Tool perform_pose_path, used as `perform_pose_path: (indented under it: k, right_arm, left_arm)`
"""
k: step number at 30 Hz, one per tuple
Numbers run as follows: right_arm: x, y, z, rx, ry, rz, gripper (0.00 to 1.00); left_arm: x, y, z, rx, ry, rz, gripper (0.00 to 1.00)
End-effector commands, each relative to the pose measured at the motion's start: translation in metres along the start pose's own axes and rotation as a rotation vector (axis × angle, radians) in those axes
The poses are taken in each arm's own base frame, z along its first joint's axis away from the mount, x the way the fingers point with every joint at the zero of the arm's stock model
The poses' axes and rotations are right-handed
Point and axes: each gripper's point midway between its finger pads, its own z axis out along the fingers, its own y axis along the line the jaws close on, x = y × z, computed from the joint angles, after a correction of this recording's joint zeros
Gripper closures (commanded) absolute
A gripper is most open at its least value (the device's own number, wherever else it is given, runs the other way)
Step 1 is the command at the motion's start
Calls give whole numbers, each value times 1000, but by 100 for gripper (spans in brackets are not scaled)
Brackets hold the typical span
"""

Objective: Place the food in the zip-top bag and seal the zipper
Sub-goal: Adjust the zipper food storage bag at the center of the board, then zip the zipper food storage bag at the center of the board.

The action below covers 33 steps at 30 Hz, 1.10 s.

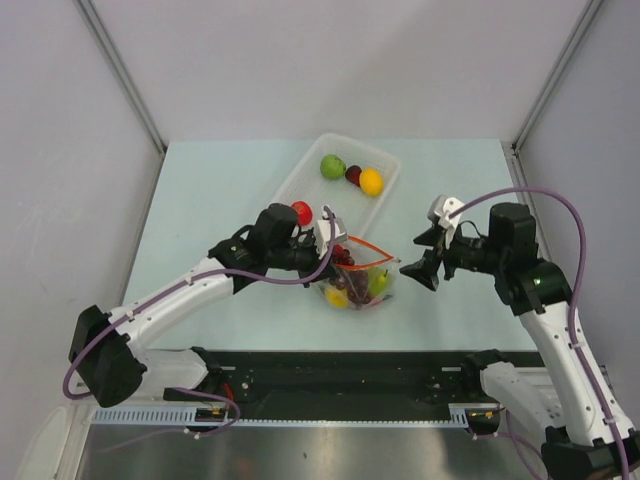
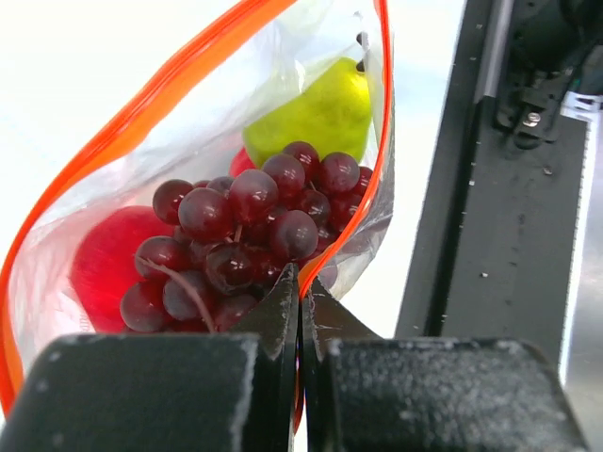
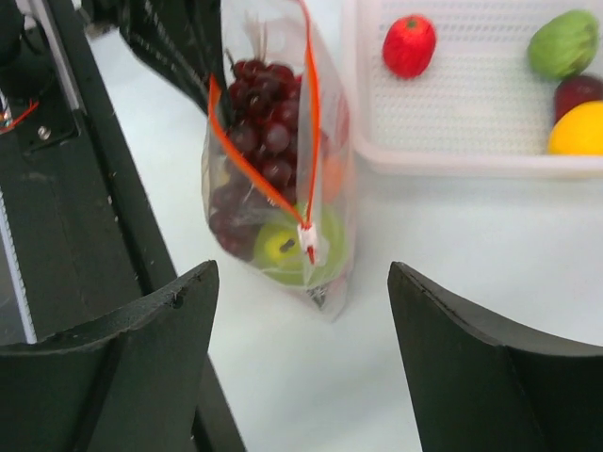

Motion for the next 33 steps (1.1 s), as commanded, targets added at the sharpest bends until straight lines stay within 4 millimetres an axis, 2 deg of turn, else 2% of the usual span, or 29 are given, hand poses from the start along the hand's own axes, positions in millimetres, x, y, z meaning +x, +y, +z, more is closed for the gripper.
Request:
perform_pose_path:
  k: [1,4,8,18,24,28,30,31,33]
  right_arm:
    - [33,9,3,-24,37,-3,27]
    - [42,5,8,-10,36,-5,30]
    - [43,-7,14,26,14,-35,31]
    - [40,-7,31,7,-62,-61,37]
    - [38,-4,42,-21,-82,-73,45]
    - [36,-3,44,-28,-78,-98,64]
    - [36,-3,44,-29,-79,-107,71]
    - [35,-2,44,-30,-80,-111,78]
    - [33,-2,43,-27,-82,-117,84]
  left_arm:
    - [-13,-4,-1,34,-70,-21,100]
    - [-12,-2,-1,44,-70,-32,100]
    - [-11,1,-3,42,-77,-51,100]
    - [-13,2,-1,54,-95,-65,100]
    - [-12,3,-2,58,-97,-72,100]
    - [-14,4,-3,59,-106,-83,100]
    - [-16,6,-3,58,-113,-88,100]
    - [-16,6,-4,58,-115,-88,100]
    - [-14,6,-4,62,-107,-83,100]
